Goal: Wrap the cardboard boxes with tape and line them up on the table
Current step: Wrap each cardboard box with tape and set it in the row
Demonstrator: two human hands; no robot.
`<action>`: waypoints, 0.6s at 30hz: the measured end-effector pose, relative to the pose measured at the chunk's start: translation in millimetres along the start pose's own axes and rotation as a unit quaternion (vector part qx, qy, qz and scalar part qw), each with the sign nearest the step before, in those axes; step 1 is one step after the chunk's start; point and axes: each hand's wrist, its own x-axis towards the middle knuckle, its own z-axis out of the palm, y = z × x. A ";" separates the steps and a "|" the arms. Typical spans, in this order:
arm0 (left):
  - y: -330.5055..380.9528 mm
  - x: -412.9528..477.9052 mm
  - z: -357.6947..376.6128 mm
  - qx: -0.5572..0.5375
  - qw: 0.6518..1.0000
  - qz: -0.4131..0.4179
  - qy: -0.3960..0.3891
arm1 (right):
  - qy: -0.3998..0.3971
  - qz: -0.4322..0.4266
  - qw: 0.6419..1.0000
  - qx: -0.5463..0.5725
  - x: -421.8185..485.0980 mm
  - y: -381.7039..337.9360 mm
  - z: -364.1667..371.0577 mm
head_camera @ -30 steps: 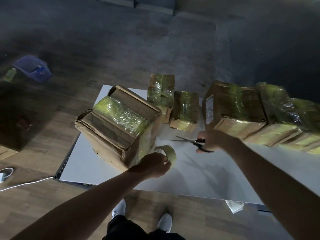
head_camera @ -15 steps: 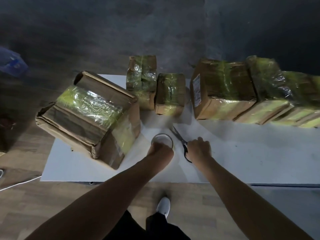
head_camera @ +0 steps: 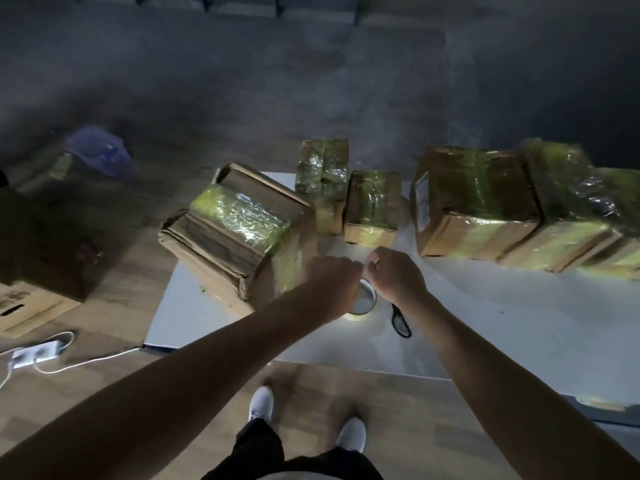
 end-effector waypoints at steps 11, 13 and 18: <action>-113.2 -29.3 -65.7 -0.137 0.964 -0.169 0.152 | 0.059 -0.062 0.960 0.266 -21.2 -146.3 -14.8; -128.3 -29.4 -61.2 -0.166 0.963 -0.170 0.126 | 0.074 -0.036 0.950 0.301 -19.7 -161.0 -9.4; -155.8 -23.9 -60.4 -0.215 0.970 -0.075 0.086 | 0.098 0.071 0.910 0.397 -22.0 -177.3 15.5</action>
